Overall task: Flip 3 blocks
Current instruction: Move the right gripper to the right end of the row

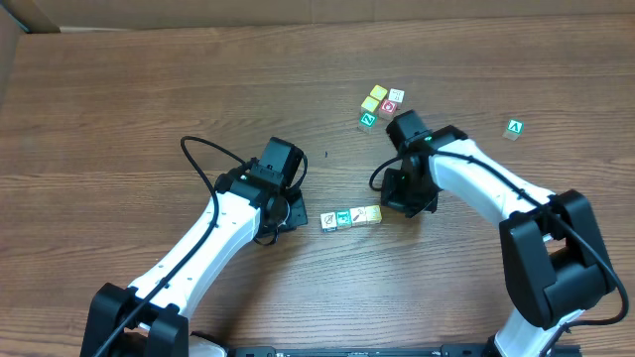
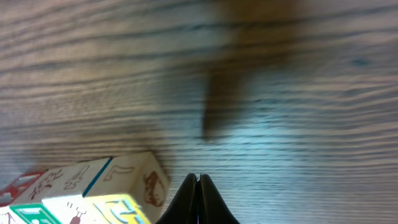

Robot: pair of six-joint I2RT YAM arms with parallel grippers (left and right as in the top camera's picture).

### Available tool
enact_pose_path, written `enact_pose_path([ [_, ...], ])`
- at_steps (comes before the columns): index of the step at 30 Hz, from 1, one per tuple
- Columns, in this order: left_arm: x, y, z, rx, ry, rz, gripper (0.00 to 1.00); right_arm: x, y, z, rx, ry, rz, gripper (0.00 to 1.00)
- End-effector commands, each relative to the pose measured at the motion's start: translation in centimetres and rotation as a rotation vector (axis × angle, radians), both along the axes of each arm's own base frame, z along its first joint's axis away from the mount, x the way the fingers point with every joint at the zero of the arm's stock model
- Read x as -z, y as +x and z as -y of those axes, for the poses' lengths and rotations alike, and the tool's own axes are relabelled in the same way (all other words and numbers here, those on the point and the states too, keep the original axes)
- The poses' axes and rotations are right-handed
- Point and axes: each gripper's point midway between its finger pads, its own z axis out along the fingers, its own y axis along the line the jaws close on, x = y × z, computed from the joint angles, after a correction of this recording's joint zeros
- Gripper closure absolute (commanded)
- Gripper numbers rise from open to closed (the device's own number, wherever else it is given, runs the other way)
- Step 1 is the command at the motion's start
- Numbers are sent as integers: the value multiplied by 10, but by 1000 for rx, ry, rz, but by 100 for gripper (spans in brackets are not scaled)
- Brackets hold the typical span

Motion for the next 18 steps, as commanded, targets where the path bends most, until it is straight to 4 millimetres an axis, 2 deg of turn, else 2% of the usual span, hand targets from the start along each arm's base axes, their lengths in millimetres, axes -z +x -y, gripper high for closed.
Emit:
enact_pose_path([
  [1, 14, -10, 1, -1, -9, -31, 96, 0, -1, 2, 4, -10, 14, 96],
  [7, 28, -3, 5, 0, -36, 29, 96, 0, 3, 1, 4, -4, 34, 96],
  [13, 44, 5, 23, 26, -115, 31, 96, 0, 10, -3, 4, 8, 61, 96],
  [15, 51, 4, 32, 63, -154, 7, 96, -1, 11, -3, 4, 11, 67, 96],
  [18, 62, 0, 31, 65, -145, -29, 96, -1, 11, -3, 4, 11, 66, 96],
])
